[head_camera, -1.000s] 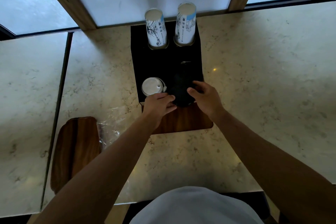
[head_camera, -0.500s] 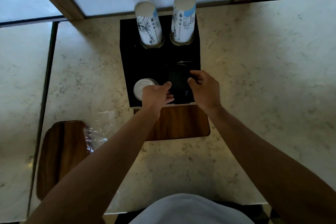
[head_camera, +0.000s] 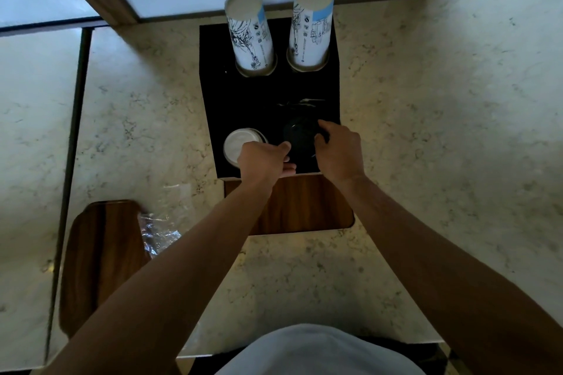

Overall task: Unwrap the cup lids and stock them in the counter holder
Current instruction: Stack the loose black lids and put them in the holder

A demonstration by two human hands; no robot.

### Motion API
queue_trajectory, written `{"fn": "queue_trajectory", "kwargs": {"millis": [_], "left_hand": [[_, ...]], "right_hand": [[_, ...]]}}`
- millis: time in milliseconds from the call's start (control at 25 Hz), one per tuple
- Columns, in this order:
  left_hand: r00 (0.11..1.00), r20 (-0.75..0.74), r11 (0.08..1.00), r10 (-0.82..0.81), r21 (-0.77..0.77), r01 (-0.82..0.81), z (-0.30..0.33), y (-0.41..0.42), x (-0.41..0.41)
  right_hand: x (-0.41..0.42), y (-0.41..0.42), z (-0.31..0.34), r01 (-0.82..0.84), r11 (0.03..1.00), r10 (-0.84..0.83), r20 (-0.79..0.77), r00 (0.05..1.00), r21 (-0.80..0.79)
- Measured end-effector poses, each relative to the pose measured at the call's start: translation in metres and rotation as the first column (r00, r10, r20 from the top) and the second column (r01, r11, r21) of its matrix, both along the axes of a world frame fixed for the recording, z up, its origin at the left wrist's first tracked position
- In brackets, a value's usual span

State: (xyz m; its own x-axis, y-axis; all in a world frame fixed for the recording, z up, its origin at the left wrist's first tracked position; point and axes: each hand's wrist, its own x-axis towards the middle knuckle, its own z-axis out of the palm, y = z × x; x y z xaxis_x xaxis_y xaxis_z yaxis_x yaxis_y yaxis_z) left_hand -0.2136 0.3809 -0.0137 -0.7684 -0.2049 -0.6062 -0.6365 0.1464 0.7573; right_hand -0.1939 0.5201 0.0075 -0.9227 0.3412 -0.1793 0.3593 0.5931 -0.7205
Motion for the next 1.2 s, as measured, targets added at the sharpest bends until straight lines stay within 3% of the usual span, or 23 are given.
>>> {"fn": "queue_trajectory", "kwargs": {"millis": [320, 800, 1000, 1120, 1200], "left_hand": [[0.999, 0.010, 0.999, -0.043, -0.031, 0.043, 0.001, 0.003, -0.002], [0.999, -0.015, 0.998, -0.046, -0.042, 0.045, 0.017, -0.008, 0.005], [0.988, 0.052, 0.987, -0.144, 0.074, 0.140, 0.025, -0.032, 0.017], [0.930, 0.207, 0.897, -0.303, 0.392, 0.205, 0.026, -0.052, 0.028], [0.953, 0.197, 0.949, -0.229, 0.265, 0.173, 0.023, -0.058, 0.038]], "right_hand": [[-0.001, -0.004, -0.001, -0.066, 0.995, 0.067, -0.018, 0.998, 0.075], [0.008, -0.005, 0.006, -0.019, 0.999, 0.019, 0.010, 1.000, -0.042], [0.037, 0.002, 0.005, 0.051, 0.996, -0.051, -0.006, 0.999, -0.068], [0.062, 0.001, 0.001, 0.061, 0.995, -0.060, 0.015, 0.998, -0.079], [0.076, -0.003, -0.002, 0.071, 0.996, -0.069, 0.037, 0.997, -0.049]]}}
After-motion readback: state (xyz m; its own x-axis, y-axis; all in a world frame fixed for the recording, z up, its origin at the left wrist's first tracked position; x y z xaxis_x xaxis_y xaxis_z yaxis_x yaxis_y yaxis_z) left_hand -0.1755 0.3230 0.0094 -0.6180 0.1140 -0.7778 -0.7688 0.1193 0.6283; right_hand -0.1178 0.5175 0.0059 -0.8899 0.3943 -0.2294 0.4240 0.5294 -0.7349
